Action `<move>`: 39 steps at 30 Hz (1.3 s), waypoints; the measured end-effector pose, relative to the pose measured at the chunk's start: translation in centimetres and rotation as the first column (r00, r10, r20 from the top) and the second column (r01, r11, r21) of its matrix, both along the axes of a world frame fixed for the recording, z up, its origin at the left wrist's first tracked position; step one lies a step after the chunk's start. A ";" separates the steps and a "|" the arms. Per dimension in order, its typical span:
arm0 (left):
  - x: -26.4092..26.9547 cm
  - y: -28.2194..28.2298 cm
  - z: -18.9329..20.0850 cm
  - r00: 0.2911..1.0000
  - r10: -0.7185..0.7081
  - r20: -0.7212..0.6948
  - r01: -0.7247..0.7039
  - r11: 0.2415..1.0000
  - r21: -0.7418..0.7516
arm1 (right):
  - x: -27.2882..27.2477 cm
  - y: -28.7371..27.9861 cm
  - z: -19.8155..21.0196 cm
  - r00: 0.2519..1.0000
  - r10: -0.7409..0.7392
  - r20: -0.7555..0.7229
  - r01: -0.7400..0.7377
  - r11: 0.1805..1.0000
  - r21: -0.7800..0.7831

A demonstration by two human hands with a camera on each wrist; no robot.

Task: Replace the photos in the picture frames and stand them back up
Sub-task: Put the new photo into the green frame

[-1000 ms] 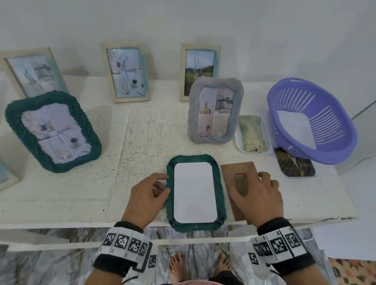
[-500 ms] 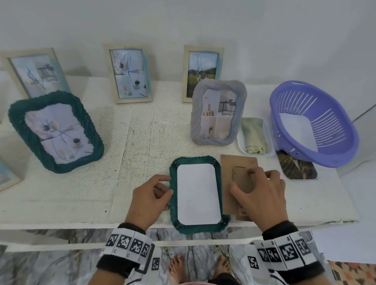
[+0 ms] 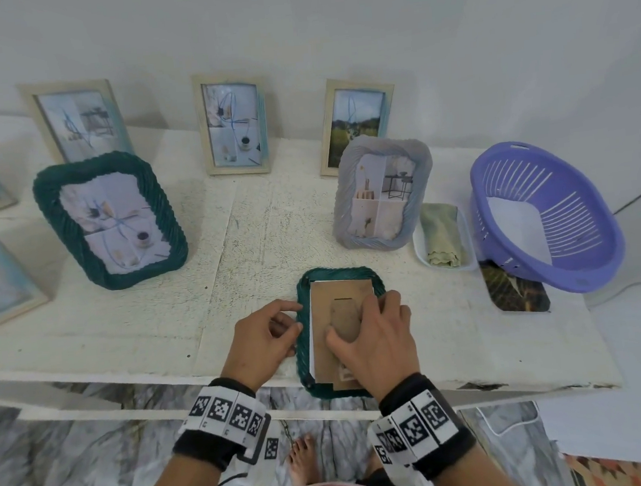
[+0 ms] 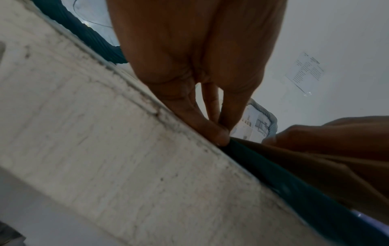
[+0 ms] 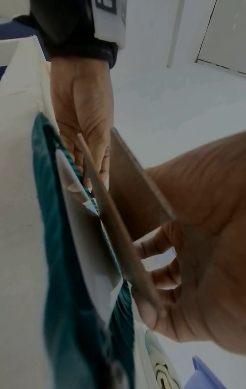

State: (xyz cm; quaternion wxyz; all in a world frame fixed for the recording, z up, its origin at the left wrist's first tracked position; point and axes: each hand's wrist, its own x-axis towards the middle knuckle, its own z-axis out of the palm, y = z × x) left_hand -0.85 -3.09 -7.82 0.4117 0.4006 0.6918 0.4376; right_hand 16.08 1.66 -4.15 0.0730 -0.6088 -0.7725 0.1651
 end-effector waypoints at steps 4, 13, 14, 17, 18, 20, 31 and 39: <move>0.1 0.0 0.0 1.000 -0.007 -0.019 0.007 1.000 0.009 | -0.1 0.0 -0.2 1.000 -0.003 0.009 0.003 1.000 -0.028; 0.2 -0.1 -0.8 0.953 -0.084 -0.292 0.104 0.993 0.054 | -0.1 0.1 -0.8 1.000 0.008 -0.001 -0.008 0.999 -0.046; 0.2 -0.1 -0.8 0.951 -0.086 -0.296 0.104 0.993 0.049 | -0.1 0.1 -0.9 1.000 0.010 0.005 -0.010 0.999 -0.048; 0.3 0.0 -0.8 0.947 -0.090 -0.308 0.107 0.994 0.038 | 0.1 0.2 -0.9 1.000 0.015 0.019 -0.014 0.998 -0.056; 0.3 0.0 -0.7 0.944 -0.092 -0.316 0.109 0.993 0.036 | 0.2 0.2 -1.0 1.000 0.018 0.023 -0.016 0.998 -0.057; 0.4 -0.1 -0.6 0.939 -0.092 -0.331 0.109 0.993 0.033 | 0.2 0.3 -1.0 0.999 0.027 0.033 -0.025 0.998 -0.056; 0.4 0.1 -0.1 0.921 -0.129 -0.369 0.141 0.990 0.005 | 1.3 0.7 -1.4 0.996 0.084 -0.034 -0.085 0.995 -0.046; 1.1 0.6 0.2 0.856 -0.119 -0.502 0.131 0.991 -0.012 | 1.4 1.5 -1.3 0.992 0.108 -0.066 -0.111 0.992 -0.054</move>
